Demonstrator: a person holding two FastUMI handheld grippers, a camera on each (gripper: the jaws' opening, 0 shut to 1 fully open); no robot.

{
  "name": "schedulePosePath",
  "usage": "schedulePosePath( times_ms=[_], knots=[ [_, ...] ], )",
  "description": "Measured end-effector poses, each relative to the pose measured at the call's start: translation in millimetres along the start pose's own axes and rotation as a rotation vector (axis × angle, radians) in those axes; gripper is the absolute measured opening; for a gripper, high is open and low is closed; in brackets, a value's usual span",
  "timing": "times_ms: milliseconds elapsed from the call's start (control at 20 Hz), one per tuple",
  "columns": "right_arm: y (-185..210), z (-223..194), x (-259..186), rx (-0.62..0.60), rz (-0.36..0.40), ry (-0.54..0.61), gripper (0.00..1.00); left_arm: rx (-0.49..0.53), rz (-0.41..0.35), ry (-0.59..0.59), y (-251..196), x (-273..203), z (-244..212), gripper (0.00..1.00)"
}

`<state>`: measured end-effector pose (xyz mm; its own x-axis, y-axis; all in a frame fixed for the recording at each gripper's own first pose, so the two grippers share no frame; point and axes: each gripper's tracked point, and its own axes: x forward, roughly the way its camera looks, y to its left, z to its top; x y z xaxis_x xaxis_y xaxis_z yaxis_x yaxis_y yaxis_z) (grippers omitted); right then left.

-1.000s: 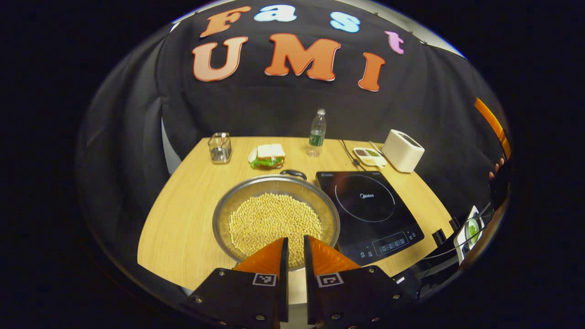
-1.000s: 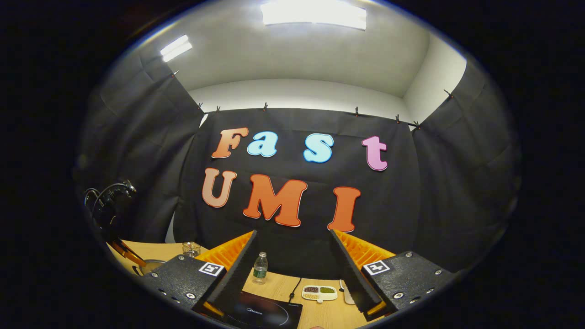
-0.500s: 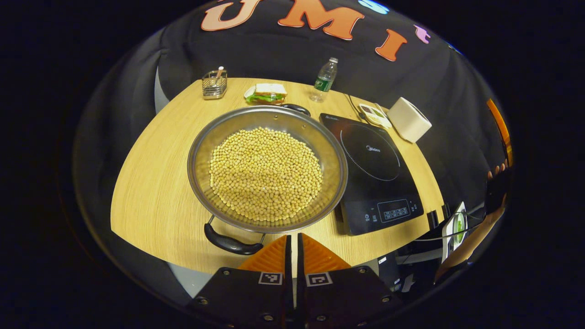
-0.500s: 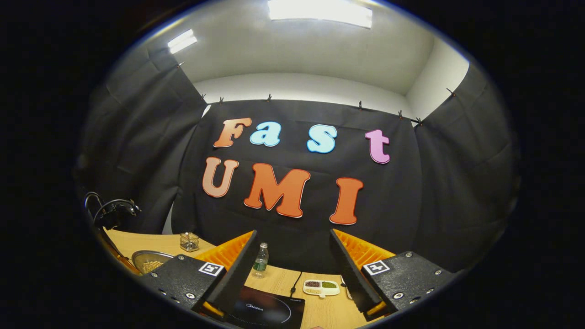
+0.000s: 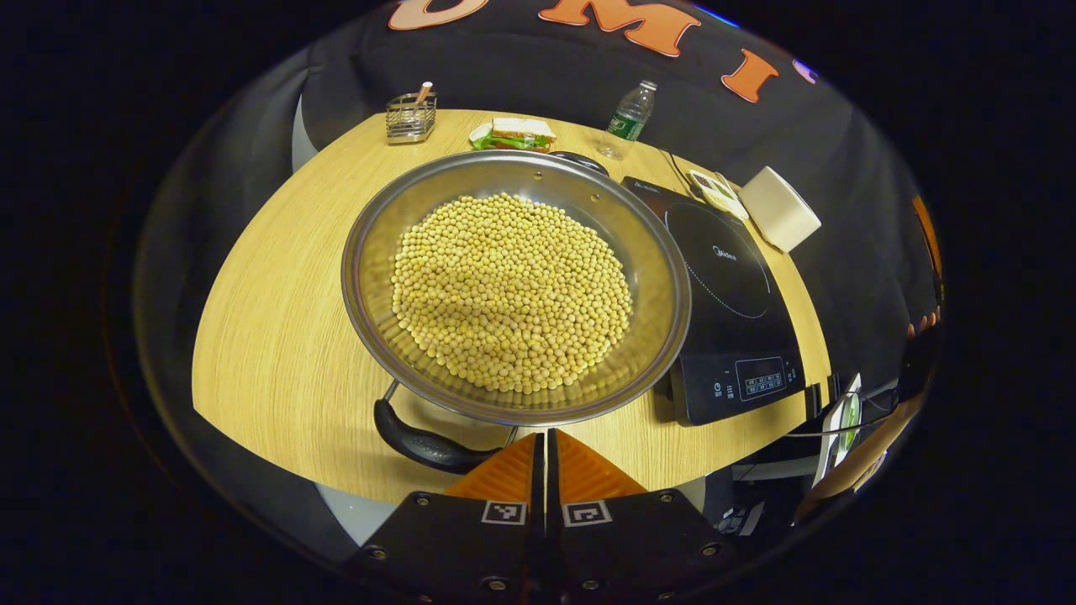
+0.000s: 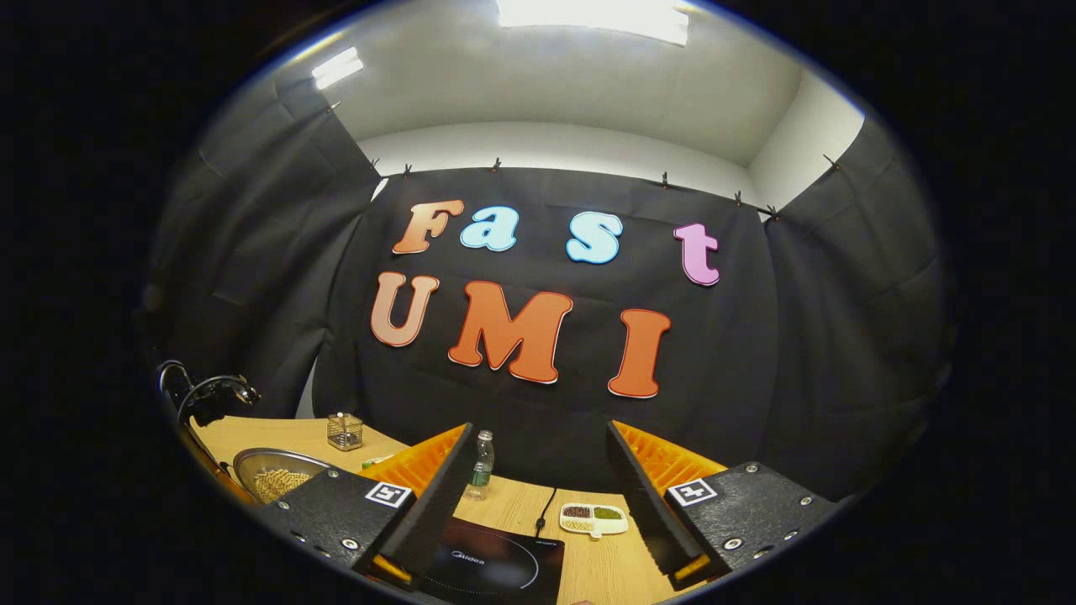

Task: First push the handle of the pot to place it horizontally, then grasp the pot with both hands and set it on the induction cooktop.

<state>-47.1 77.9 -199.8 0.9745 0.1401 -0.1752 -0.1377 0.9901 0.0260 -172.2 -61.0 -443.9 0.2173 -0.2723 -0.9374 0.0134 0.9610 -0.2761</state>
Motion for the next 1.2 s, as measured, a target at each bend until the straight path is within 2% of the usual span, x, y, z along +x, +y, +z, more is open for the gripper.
schedulePosePath(
  times_ms=[350, 550, 900, 1200],
  knots=[
    [3, -22, 13, 0.034, -0.004, 0.049, 0.95, -0.030, 0.041, 0.003, 31, -1, 8, 0.01],
    [12, -31, 17, 0.053, 0.020, 0.075, 0.95, -0.038, 0.072, 0.015, 48, 3, 17, 0.01],
    [64, -58, 18, 0.088, 0.126, 0.139, 0.95, -0.024, 0.137, 0.022, 86, 6, 22, 0.01],
    [119, -96, 17, 0.143, 0.232, 0.276, 0.95, -0.016, 0.220, 0.033, 121, 11, 31, 0.01]
  ],
)
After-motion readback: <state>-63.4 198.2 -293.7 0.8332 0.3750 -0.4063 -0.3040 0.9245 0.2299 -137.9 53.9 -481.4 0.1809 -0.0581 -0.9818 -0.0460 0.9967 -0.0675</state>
